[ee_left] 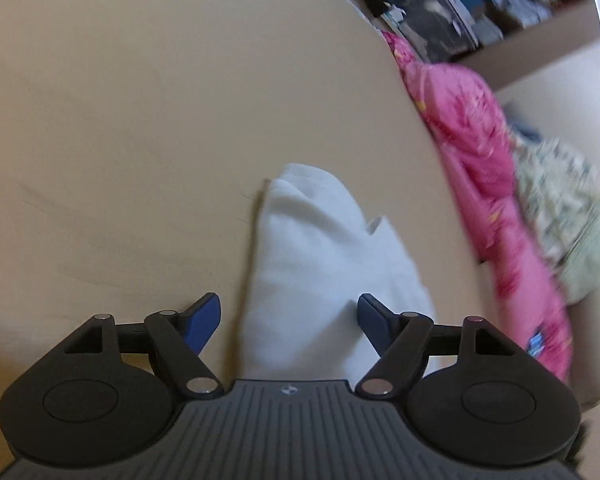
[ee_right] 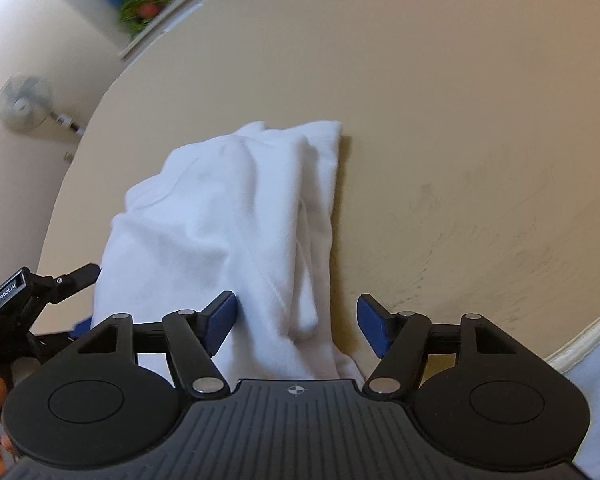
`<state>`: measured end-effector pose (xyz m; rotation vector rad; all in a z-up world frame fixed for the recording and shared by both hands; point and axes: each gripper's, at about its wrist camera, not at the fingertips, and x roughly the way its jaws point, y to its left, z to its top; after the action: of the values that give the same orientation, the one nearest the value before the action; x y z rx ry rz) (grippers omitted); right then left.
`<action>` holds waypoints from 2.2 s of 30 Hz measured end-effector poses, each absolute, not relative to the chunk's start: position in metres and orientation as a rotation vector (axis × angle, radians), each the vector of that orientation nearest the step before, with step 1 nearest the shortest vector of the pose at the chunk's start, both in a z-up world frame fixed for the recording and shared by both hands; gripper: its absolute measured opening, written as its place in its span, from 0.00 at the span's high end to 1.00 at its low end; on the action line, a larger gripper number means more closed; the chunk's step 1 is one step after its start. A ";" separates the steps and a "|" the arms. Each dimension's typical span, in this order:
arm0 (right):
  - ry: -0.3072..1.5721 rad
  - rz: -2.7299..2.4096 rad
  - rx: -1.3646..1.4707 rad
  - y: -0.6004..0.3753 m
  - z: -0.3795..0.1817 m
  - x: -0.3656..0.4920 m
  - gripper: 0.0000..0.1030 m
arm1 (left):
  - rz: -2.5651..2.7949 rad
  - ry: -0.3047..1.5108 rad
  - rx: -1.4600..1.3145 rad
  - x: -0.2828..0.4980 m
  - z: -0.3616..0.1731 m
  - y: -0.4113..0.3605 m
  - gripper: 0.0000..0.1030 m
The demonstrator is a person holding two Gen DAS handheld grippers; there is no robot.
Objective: Fold small clothes
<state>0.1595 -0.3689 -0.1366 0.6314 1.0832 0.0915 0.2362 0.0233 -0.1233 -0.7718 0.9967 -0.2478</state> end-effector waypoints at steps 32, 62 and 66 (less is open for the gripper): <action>1.012 0.328 0.303 -0.217 -0.129 0.191 0.49 | -0.232 0.927 -0.106 0.135 -0.091 0.104 0.44; 0.616 0.184 0.119 -0.234 0.003 -0.026 0.01 | 0.125 0.662 -0.029 -0.075 0.019 0.023 0.00; 0.635 0.198 0.127 -0.226 0.001 -0.050 0.01 | 0.146 0.613 -0.083 -0.104 0.003 0.016 0.00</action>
<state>-0.0498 -0.2260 0.0010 0.1268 0.6349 0.1981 -0.1044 0.0165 0.0031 -0.0833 0.6126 0.1460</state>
